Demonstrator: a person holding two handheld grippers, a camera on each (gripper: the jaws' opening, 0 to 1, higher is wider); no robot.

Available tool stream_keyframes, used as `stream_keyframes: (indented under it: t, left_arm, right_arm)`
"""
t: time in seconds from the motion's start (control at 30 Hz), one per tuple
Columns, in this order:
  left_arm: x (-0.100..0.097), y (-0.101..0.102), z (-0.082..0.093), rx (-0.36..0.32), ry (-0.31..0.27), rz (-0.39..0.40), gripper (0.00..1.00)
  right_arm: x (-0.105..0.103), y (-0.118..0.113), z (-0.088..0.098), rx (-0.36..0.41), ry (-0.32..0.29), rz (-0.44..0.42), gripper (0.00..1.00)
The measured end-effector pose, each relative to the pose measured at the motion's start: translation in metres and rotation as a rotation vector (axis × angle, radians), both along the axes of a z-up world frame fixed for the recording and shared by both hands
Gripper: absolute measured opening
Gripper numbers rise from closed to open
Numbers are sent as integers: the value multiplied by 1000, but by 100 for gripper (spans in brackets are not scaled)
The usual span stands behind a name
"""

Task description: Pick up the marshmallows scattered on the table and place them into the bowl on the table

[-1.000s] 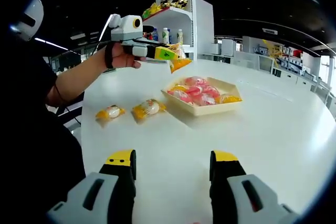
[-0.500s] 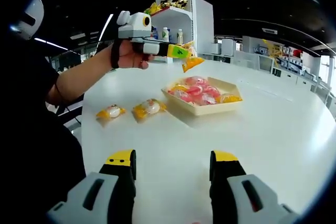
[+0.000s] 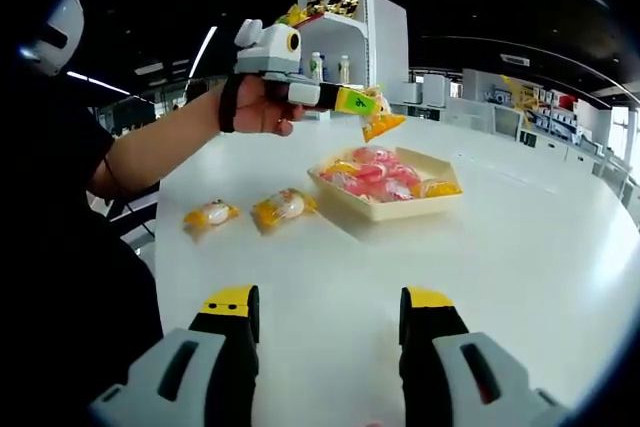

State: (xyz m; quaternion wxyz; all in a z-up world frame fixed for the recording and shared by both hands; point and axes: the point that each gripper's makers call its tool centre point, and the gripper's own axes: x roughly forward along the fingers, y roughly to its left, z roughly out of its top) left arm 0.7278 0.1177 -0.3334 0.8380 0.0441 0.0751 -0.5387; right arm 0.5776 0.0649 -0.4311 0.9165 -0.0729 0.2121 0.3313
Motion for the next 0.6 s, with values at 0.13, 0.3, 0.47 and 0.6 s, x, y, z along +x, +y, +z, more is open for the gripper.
stream_keyframes:
  t: [0.13, 0.3, 0.47, 0.6]
  left_arm:
    - [2, -3, 1, -3, 6, 1, 17]
    - [7, -6, -4, 11, 13, 9, 17]
    - [11, -6, -8, 13, 24, 17, 17]
    - [12, -7, -8, 1, 40, 17, 17]
  right_arm:
    - [-1, -1, 0, -1, 0, -1, 56]
    - [-2, -1, 1, 3, -2, -4, 56]
    - [-2, -4, 0, -3, 0, -6, 56]
    - [-1, -5, 2, -2, -2, -7, 56]
